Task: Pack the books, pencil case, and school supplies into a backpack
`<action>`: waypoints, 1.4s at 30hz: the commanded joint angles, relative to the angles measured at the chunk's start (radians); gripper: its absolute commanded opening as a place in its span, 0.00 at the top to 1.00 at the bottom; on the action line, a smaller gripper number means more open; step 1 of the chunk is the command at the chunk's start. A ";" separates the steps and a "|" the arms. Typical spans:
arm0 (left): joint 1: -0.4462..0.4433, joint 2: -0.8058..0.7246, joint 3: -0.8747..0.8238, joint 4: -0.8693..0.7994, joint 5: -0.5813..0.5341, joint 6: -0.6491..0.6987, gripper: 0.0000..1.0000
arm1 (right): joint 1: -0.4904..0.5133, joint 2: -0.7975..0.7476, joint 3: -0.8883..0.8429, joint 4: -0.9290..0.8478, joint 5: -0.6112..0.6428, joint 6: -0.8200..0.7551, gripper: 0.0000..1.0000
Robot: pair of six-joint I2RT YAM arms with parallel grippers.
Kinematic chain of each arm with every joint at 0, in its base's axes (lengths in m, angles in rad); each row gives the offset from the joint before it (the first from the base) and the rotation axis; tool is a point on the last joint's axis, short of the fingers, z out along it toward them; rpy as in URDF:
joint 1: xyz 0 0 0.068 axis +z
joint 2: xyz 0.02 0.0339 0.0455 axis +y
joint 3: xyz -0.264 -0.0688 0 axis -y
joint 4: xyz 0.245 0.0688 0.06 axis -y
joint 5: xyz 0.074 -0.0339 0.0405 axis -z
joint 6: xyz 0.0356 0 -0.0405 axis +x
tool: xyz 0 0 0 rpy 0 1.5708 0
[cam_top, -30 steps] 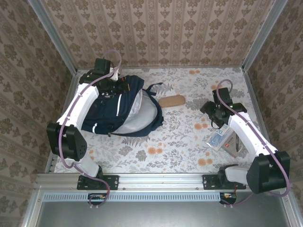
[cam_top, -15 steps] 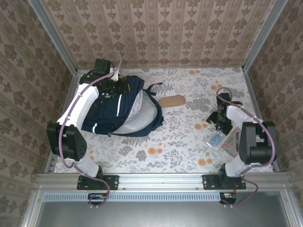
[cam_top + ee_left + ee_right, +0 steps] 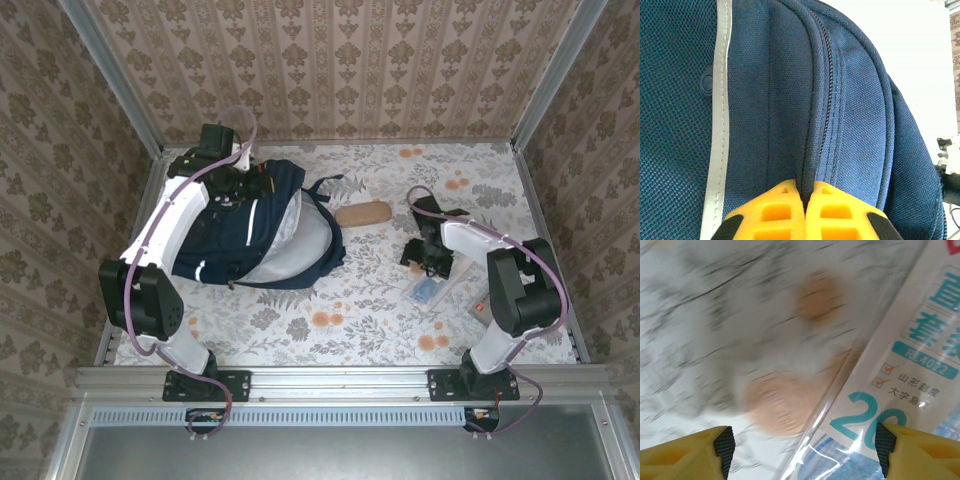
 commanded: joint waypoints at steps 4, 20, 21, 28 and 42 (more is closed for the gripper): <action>0.002 -0.013 0.001 0.060 0.069 0.005 1.00 | 0.078 -0.062 0.061 -0.053 0.007 0.058 0.22; -0.003 -0.013 -0.019 0.093 0.114 -0.030 1.00 | -0.053 -0.523 -0.382 0.168 0.033 0.373 0.14; -0.003 -0.013 -0.019 0.093 0.115 -0.031 1.00 | -0.054 -0.514 -0.381 0.171 0.037 0.375 0.14; -0.006 -0.020 -0.024 0.094 0.114 -0.030 1.00 | -0.037 -0.326 -0.252 0.115 0.062 0.346 0.10; 0.001 -0.038 -0.033 0.091 0.098 -0.020 1.00 | -0.019 -0.083 -0.102 0.014 0.108 0.352 0.01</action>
